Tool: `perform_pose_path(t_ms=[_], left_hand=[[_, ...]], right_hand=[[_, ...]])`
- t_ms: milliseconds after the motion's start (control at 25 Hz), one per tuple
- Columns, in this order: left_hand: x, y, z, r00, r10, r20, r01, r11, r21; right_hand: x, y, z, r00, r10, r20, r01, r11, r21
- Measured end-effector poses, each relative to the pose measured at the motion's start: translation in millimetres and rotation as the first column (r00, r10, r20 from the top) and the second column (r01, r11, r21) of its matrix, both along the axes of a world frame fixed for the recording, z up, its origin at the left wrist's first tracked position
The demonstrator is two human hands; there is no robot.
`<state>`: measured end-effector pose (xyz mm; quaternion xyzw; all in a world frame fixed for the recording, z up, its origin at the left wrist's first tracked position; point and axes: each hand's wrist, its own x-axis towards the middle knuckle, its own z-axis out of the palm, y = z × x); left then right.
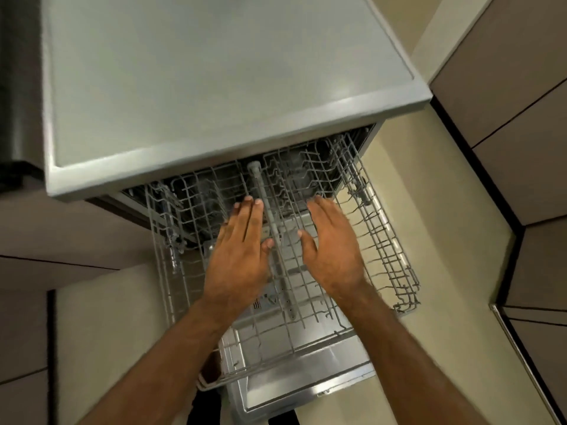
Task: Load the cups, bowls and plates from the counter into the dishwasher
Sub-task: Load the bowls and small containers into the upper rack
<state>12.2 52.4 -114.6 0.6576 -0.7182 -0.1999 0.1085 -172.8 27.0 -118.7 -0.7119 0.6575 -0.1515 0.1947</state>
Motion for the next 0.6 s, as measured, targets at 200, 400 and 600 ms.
perform_pose_path(t_ms=[200,400,600], left_hand=[[23,5,97,1.000,0.022,-0.015,-0.023,0.994,-0.105],[62,18,188,0.993,0.121,0.007,-0.116,0.969,-0.220],[108,34,251,0.974,0.223,0.029,-0.206,0.936,-0.286]], right_hand=[[28,2,100,0.997,0.071,0.016,-0.070,0.994,-0.084],[59,0,198,0.985,0.148,0.091,-0.126,0.969,-0.211],[105,-4,265,0.962,0.257,0.096,-0.215,0.923,-0.319]])
